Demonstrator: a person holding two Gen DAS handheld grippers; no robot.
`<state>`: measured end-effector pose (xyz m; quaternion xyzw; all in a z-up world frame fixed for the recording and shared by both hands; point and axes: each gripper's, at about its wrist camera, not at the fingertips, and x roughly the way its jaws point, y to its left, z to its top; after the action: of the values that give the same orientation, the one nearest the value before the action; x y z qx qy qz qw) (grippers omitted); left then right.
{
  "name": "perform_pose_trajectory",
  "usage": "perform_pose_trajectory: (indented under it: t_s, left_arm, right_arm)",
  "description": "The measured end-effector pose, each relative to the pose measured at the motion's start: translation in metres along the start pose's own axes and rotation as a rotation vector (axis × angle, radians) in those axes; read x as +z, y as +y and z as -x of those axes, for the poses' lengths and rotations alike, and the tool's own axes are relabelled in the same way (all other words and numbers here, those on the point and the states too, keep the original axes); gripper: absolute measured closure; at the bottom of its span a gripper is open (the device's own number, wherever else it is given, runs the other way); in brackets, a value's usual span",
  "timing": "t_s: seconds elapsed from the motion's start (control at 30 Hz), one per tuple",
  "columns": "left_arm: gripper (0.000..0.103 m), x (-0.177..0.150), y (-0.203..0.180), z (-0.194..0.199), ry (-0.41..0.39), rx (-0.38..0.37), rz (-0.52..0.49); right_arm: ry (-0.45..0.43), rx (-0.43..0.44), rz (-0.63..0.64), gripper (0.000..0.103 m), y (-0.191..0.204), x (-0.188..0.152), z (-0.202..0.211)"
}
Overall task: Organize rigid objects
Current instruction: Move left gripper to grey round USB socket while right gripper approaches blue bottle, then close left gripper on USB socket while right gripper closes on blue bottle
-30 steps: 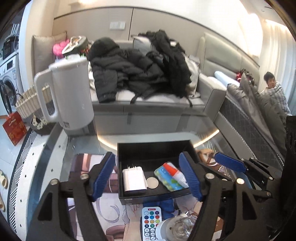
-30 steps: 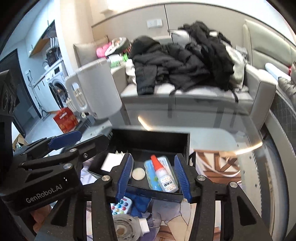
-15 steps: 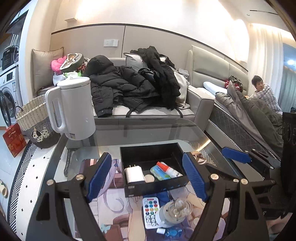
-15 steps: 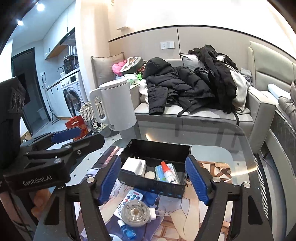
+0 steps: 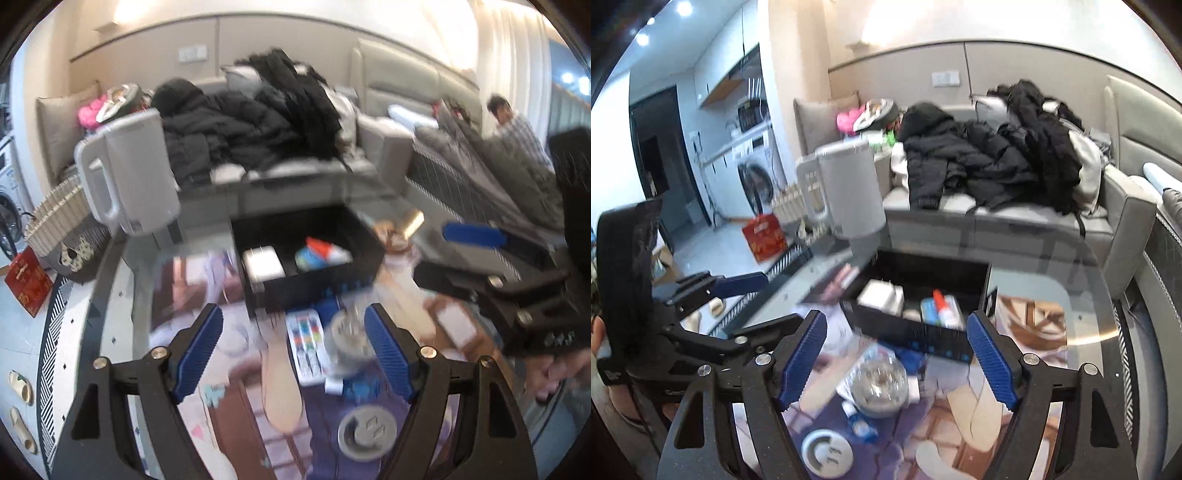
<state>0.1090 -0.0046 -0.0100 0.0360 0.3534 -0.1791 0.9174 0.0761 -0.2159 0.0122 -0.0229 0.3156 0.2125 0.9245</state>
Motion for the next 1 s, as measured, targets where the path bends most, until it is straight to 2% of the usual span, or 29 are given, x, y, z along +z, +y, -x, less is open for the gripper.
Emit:
perform_pose_trajectory:
  t_s: [0.27,0.47,0.57,0.6,0.63,0.7,0.73,0.77,0.8,1.0]
  left_arm:
    - [0.023,-0.046,-0.033,-0.017,0.164,-0.106,-0.072]
    - [0.023,-0.075,-0.053,-0.034,0.275,-0.139,-0.127]
    - [0.024,-0.084,-0.062,-0.044,0.315,-0.129,-0.148]
    - [0.024,-0.087,-0.063,-0.047,0.329,-0.125,-0.150]
    - [0.024,-0.088,-0.064,-0.050,0.339,-0.119,-0.149]
    - [0.025,-0.090,-0.066,-0.051,0.328,-0.094,-0.164]
    - [0.030,-0.089,-0.065,-0.050,0.325,-0.093,-0.158]
    - [0.040,-0.088,-0.062,-0.049,0.321,-0.082,-0.155]
    - [0.045,-0.087,-0.060,-0.047,0.317,-0.077,-0.150]
    - [0.046,-0.088,-0.035,-0.038,0.313,-0.029,-0.094]
  right_arm:
    - [0.152,0.039,0.042,0.023,0.005,-0.036,-0.029]
    - [0.240,0.030,0.070,0.023,0.008,-0.060,-0.045]
    - [0.274,0.026,0.081,0.026,0.008,-0.069,-0.053]
    - [0.292,0.025,0.090,0.031,0.009,-0.074,-0.057]
    - [0.320,0.033,0.100,0.036,0.010,-0.079,-0.063]
    - [0.355,0.041,0.106,0.039,0.012,-0.087,-0.072]
    - [0.369,0.043,0.110,0.041,0.013,-0.090,-0.077]
    - [0.377,0.050,0.110,0.042,0.014,-0.092,-0.080]
    - [0.386,0.058,0.097,0.043,0.013,-0.094,-0.083]
    - [0.414,0.074,0.120,0.048,0.023,-0.101,-0.095]
